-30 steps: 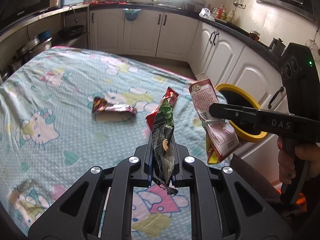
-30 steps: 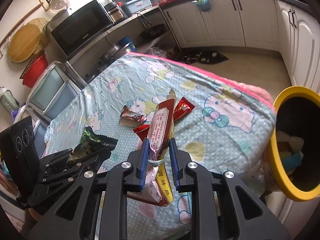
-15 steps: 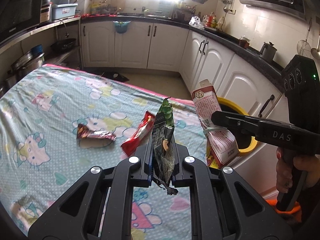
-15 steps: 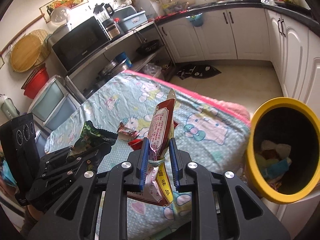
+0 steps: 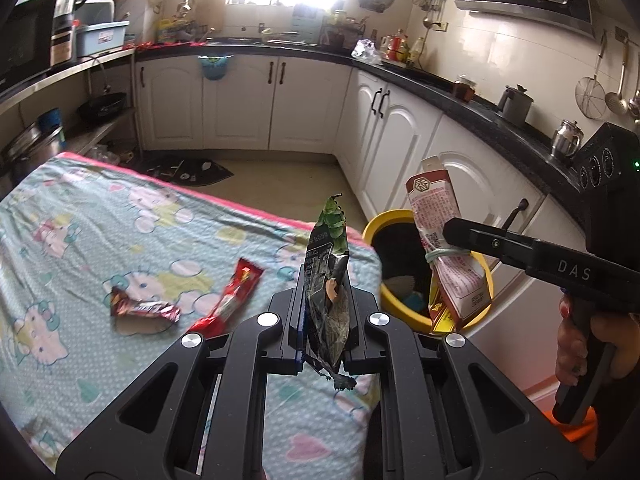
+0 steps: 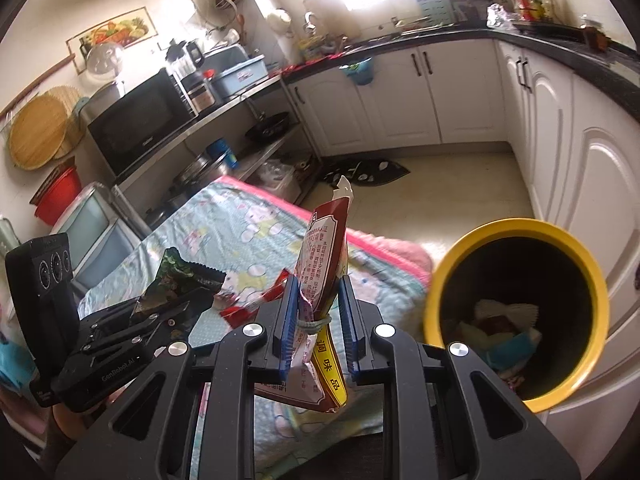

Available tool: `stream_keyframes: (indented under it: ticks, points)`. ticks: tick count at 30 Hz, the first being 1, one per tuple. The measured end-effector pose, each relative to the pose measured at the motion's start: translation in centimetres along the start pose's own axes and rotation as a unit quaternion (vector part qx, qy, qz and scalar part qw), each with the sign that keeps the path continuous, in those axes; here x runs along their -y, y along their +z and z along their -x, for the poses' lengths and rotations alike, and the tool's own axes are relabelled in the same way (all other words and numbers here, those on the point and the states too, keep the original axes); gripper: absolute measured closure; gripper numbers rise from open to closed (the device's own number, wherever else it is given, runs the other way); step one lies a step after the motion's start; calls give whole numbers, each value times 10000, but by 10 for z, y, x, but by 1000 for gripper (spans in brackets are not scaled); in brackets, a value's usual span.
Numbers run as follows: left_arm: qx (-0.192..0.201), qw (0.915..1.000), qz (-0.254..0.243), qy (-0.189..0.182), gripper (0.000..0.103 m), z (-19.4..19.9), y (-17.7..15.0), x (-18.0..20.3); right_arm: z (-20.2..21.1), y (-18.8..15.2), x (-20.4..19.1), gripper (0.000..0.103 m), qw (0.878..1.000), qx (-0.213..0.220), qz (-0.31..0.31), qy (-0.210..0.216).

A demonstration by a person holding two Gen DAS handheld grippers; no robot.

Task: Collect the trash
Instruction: 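Carry the green bag and pink-white packet over the yellow bin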

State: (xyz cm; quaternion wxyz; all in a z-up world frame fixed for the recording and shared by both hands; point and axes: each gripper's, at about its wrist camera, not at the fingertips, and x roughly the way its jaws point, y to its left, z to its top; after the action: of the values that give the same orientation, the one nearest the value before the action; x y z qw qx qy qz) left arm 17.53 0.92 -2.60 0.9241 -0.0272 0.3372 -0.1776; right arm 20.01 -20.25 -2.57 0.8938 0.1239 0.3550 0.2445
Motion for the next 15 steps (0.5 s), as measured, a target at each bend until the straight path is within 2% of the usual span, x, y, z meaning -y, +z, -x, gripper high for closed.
stream_keyframes:
  ticks: [15]
  points:
    - [77,9991,-314,-274,95,-22,26,42,40,14,54,83,9976,471,-318,-404]
